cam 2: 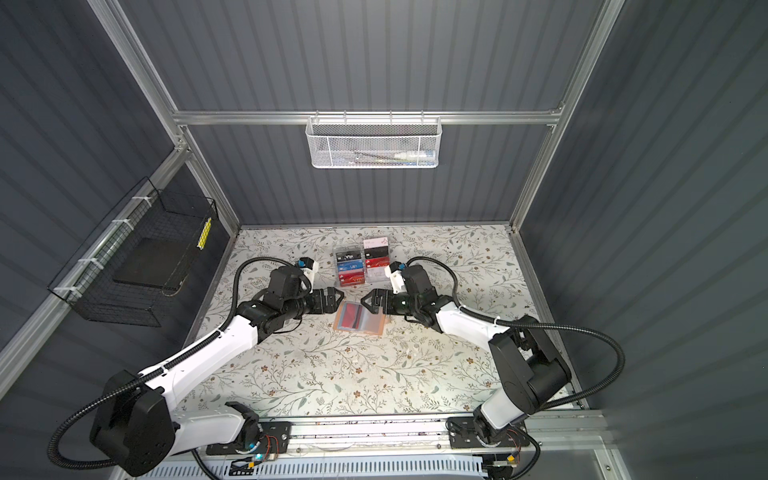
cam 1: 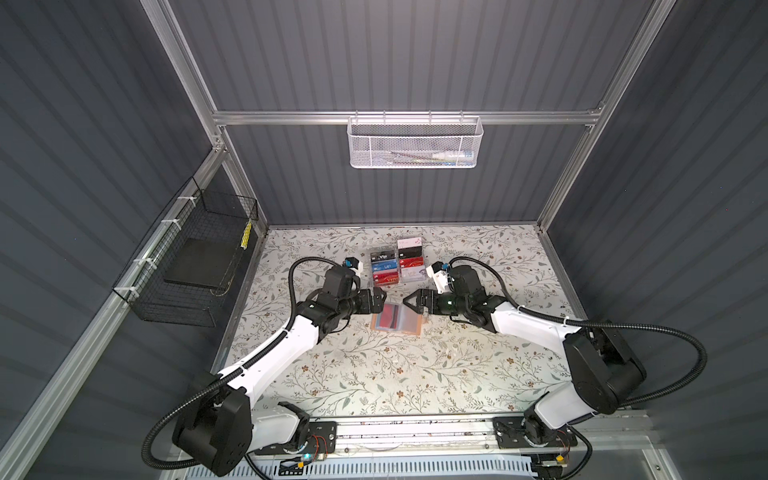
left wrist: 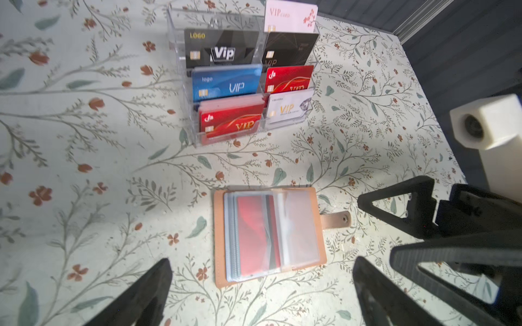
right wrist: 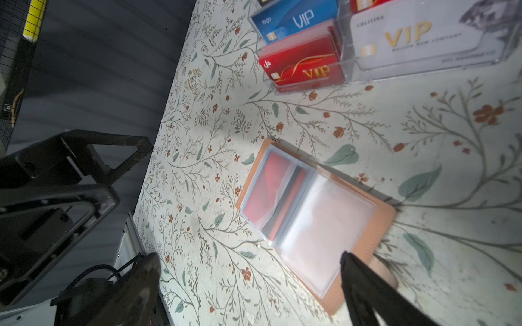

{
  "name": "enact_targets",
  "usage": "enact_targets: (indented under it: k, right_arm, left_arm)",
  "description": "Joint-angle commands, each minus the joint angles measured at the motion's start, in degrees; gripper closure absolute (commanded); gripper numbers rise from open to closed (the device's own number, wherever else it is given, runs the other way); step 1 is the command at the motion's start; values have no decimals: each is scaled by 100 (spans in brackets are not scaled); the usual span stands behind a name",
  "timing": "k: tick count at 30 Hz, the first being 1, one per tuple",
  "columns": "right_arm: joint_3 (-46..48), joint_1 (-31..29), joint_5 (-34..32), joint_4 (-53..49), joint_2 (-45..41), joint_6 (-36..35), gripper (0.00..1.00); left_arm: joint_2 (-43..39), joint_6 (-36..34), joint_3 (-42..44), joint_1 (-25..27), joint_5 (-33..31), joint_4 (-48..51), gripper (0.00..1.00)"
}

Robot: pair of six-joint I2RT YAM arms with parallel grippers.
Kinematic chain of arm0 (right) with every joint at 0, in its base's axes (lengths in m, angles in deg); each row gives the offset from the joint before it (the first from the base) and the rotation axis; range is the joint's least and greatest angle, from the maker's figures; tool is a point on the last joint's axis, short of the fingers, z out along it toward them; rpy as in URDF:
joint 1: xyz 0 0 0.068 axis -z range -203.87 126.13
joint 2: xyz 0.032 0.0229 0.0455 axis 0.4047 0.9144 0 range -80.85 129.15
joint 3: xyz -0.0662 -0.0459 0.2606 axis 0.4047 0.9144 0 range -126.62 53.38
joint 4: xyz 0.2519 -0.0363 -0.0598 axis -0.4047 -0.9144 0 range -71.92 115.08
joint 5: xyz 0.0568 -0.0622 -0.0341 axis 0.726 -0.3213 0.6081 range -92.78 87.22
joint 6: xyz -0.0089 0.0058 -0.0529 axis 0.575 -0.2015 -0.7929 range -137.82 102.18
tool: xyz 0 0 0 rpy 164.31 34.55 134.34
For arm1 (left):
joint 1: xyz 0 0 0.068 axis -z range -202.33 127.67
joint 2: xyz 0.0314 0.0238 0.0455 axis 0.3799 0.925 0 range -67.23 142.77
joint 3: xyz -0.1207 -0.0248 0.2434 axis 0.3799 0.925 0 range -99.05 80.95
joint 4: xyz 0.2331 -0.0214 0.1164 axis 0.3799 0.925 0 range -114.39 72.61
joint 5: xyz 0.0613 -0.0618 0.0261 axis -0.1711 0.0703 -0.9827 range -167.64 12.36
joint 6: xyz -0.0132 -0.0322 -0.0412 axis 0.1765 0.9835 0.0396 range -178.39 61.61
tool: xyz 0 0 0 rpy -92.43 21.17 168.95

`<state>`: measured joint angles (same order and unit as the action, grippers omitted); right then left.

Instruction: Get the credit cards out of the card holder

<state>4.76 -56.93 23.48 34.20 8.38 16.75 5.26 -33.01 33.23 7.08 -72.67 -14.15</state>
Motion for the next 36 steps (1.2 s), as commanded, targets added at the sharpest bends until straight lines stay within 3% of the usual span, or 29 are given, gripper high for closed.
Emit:
enact_targets:
  k: [1, 13, 36]
  right_arm:
    - [32, -66, 195, 223, 30, 114, 1]
    - [-40, -70, 239, 397, 715, 356, 1]
    - [-406, 155, 204, 187, 1667, 491, 1]
  left_arm:
    - [-75, 666, 251, -28, 422, -511, 0]
    - [850, 1524, 829, -31, 1147, -2051, 0]
    - [1575, 2083, 1198, -32, 1348, -2988, 0]
